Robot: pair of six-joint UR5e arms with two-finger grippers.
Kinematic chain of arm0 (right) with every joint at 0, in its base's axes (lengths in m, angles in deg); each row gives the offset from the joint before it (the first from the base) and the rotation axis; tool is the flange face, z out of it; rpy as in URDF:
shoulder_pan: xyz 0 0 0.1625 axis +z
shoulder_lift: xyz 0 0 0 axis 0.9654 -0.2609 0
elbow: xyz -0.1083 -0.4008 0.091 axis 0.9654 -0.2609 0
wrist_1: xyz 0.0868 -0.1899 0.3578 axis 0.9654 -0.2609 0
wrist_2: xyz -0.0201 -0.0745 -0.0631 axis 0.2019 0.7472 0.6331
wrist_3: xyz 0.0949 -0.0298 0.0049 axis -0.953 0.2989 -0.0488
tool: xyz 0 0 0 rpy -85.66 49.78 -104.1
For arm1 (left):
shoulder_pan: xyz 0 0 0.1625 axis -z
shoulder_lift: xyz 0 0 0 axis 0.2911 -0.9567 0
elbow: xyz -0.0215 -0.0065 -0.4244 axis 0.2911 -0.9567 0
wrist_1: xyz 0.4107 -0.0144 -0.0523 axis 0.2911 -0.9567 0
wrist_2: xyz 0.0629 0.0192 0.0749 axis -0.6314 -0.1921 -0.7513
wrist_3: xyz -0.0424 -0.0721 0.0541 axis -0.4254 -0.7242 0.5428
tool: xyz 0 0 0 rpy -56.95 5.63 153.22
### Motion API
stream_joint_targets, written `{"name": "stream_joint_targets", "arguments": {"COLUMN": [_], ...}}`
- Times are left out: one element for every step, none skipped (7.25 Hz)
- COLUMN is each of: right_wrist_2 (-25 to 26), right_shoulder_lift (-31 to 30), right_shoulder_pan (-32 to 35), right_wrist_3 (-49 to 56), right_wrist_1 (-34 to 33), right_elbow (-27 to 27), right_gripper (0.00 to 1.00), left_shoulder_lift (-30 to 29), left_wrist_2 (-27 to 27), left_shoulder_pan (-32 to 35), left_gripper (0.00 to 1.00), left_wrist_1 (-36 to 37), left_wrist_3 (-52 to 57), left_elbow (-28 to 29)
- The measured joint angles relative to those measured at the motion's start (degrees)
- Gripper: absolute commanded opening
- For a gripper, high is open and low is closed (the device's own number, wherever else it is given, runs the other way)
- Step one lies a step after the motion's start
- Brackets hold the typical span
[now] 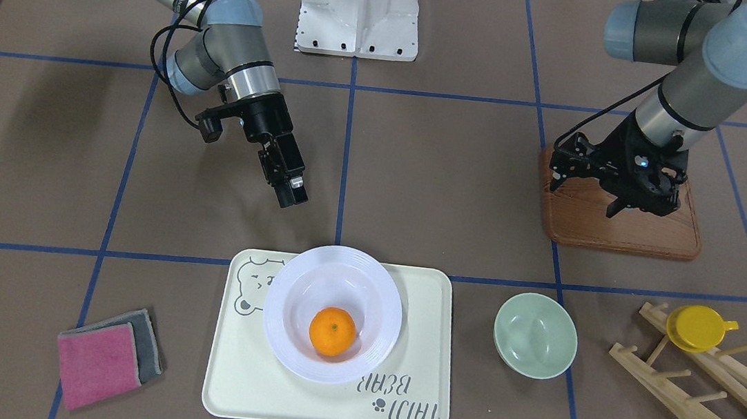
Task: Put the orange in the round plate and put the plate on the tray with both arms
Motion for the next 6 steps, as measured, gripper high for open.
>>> {"name": "stream_joint_targets", "arguments": {"right_wrist_2": [-3.8,-9.0,-16.7,-27.1,-39.0,-50.1], "right_shoulder_lift": [-0.9,-2.0,-3.3,-4.6,-6.1,-7.2], "right_shoulder_pan": [0.6,2.6,6.6,12.7,20.1,27.5], "right_wrist_3": [10.1,17.3,22.2,27.4,34.2,41.8], "right_wrist_1": [0.1,0.1,0.1,-0.1,-0.9,-3.0], "right_elbow": [1.1,1.5,1.6,1.6,1.4,1.1], "right_gripper": [1.00,1.00,1.00,1.00,1.00,1.00], "left_shoulder_lift": [0.1,0.1,0.1,0.1,0.1,0.1], "left_wrist_2": [-0.1,-0.1,-0.2,-0.2,-0.2,-0.2], "left_shoulder_pan": [0.0,0.0,0.1,0.3,0.5,0.7], "left_gripper": [0.99,0.99,0.99,0.99,0.99,0.99], "left_wrist_1": [0.0,-0.1,-0.1,-0.2,-0.2,-0.2], "left_wrist_3": [0.3,0.7,1.2,1.7,2.1,3.3], "left_elbow": [0.1,0.2,0.4,0.4,0.4,0.5]}}
